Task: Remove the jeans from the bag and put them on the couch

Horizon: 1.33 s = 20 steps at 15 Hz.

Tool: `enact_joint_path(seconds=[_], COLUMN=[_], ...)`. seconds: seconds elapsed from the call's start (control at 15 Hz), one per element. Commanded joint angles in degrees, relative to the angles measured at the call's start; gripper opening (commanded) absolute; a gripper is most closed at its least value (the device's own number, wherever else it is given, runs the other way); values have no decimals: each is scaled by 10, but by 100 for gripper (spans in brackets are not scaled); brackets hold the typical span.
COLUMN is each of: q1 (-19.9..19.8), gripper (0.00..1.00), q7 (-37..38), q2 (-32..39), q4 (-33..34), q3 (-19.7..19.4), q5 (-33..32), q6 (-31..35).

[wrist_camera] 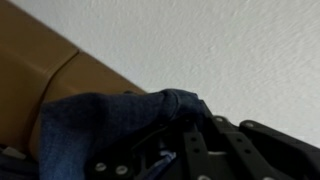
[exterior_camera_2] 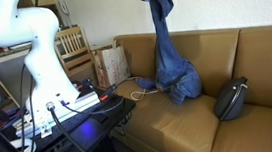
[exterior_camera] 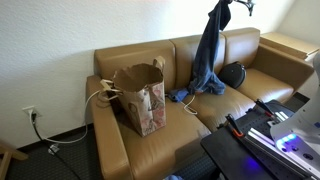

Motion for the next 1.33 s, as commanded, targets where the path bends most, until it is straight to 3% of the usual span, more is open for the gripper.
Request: enact_joint_path(seconds=[0.0, 0.33, 0.53, 0.6, 0.67, 0.8, 0.87, 0.93, 1.27], q1=[132, 317, 390, 321, 330, 319, 385, 308, 260], gripper=[3, 3, 3, 3, 11, 11, 3, 3, 3], q7=[108, 291, 367, 364, 379, 386, 410, 462, 680], q2=[7, -37, -51, -55, -59, -64, -62, -57, -113], q4=[-24, 33, 72, 36, 44, 42, 46, -21, 25], q3=[-159, -389, -469, -400, -407, -394, -474, -425, -437], q5=[-68, -246, -303, -332, -346, -360, -366, -447, -702], q6=[-54, -133, -120, -107, -107, -108, -106, -79, -188])
